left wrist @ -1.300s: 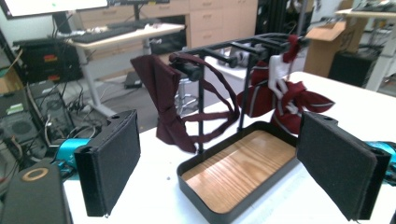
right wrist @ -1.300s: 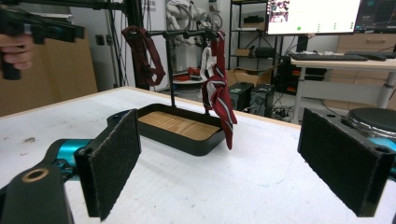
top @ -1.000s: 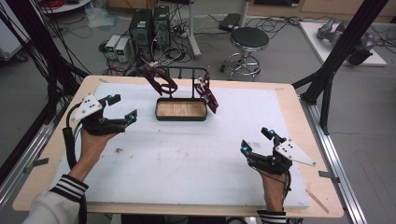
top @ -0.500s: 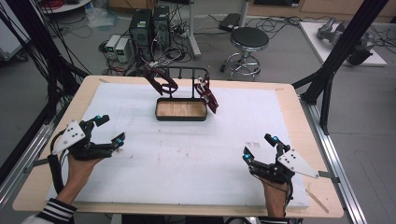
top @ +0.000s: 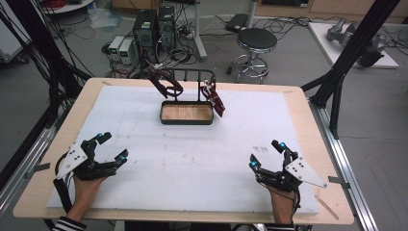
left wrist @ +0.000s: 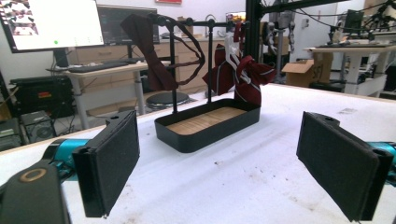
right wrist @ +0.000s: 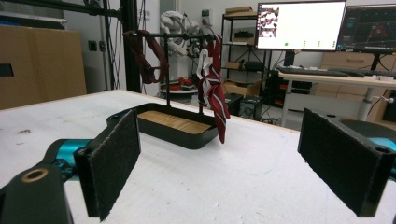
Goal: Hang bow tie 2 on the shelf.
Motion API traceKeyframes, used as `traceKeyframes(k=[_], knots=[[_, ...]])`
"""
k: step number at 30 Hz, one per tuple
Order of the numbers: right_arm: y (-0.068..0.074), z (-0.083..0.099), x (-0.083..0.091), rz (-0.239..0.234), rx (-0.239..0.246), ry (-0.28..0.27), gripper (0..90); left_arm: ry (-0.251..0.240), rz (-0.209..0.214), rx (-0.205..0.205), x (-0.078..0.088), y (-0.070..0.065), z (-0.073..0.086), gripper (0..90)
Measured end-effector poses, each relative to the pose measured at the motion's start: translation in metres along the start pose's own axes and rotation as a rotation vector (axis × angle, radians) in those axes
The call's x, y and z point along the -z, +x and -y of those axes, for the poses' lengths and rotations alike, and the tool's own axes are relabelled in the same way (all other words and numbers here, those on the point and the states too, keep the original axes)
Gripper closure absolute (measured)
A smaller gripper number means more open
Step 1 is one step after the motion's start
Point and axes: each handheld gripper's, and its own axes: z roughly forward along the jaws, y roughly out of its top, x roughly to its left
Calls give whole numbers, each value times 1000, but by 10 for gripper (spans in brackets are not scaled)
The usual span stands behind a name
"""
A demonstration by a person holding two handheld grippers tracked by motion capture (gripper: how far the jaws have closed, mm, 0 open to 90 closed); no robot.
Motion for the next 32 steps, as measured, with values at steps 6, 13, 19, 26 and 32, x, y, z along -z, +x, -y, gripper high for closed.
traceKeyframes(k=[6,13,19,26,32], knots=[[0,4,1,4,-1,0,122,-21,-9,3,2,-3,3,136],[0,8,0,1,-7,9,122,-16,-9,8,3,-5,8,137],[0,11,-1,-1,-13,10,121,-7,-15,21,3,-4,13,137],[0,13,-1,0,-22,7,121,-10,-26,25,4,-2,15,136],[1,16,-3,-7,-23,7,121,-18,-29,25,4,-2,15,136]])
